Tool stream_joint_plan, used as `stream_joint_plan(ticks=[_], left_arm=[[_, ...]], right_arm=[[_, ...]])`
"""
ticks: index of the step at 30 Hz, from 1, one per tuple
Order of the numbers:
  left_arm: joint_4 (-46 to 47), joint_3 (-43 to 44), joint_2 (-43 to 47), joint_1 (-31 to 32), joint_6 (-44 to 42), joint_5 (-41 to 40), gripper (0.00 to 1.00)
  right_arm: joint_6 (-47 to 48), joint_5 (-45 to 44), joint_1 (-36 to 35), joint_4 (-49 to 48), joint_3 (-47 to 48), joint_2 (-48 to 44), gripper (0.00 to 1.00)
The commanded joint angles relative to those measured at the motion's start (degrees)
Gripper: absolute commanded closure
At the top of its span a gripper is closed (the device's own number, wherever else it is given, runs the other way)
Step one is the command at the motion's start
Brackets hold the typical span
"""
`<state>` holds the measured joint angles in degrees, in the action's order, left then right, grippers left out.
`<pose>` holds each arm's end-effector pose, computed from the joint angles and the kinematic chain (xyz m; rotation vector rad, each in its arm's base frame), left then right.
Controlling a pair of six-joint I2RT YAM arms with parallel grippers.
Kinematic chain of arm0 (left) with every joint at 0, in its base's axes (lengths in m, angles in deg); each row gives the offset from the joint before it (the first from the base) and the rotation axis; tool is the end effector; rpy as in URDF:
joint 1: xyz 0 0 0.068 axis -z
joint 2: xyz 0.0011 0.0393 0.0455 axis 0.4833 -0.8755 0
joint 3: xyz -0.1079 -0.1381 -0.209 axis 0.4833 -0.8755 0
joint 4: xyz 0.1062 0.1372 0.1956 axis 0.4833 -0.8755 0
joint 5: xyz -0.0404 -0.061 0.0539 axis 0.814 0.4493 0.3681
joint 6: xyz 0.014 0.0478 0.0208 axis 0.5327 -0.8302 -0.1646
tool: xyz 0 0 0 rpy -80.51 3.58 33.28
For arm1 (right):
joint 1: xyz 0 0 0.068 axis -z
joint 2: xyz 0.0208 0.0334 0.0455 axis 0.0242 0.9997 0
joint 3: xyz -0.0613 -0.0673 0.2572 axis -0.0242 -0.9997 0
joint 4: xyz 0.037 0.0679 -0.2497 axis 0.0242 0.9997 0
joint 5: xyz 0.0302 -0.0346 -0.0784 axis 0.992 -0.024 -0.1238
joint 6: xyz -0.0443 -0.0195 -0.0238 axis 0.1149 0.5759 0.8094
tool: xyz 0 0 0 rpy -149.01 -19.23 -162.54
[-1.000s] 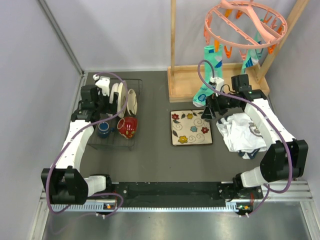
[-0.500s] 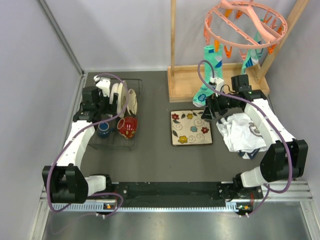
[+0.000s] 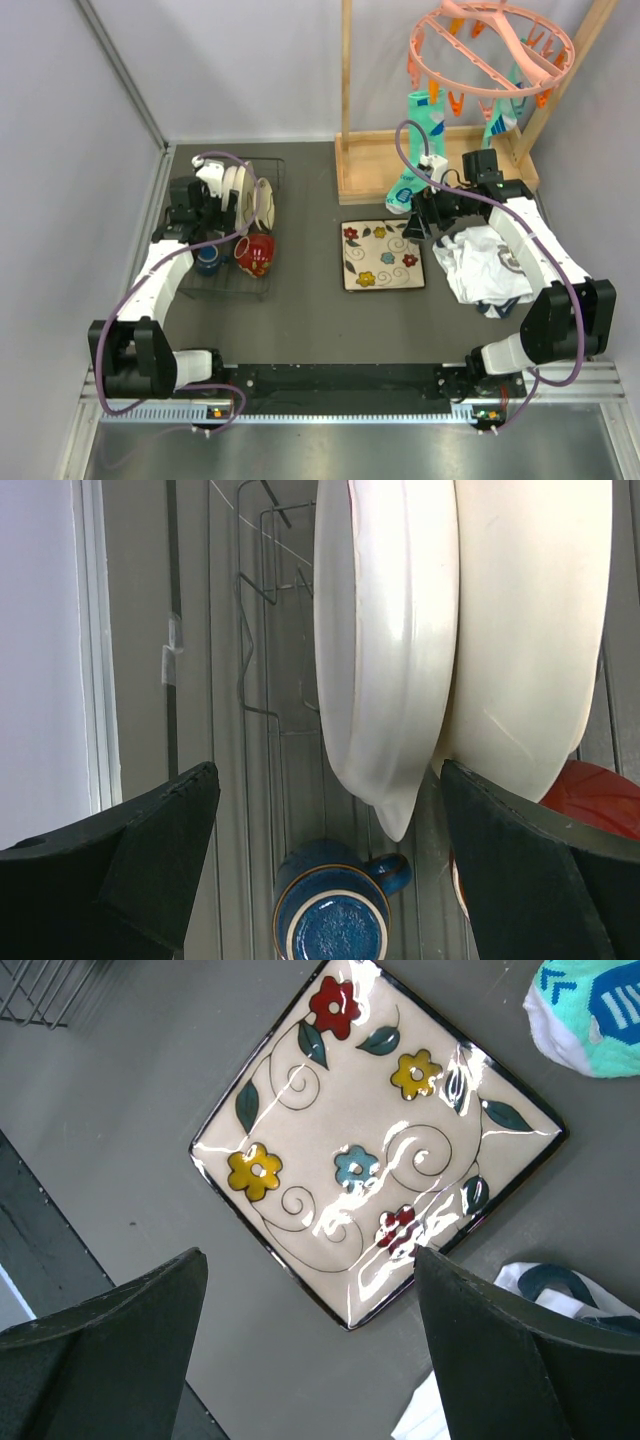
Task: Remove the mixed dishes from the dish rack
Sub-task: Pick up the plate from the dish rack.
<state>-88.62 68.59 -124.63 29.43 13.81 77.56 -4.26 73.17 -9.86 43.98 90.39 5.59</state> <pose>0.2826 -0.0012 0.2822 0.2070 2.1415 0.1558 0.2877 0.0650 0.3029 -0.7876 2.2863 0.7629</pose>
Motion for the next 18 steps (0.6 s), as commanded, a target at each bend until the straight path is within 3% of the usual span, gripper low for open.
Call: stream_joint_plan(ticks=[1, 18], left_arm=[[6.1, -0.85, -0.41, -0.1, -0.84, -0.57, 0.05], [13.4, -1.29, -3.67, -0.18, -3.48, -0.4, 0.09]], right_arm=[[-0.03, 1.46, -0.41, -1.26, 0.17, -1.33, 0.16], [-0.03, 1.9, -0.41, -1.88, -0.88, -0.1, 0.16]])
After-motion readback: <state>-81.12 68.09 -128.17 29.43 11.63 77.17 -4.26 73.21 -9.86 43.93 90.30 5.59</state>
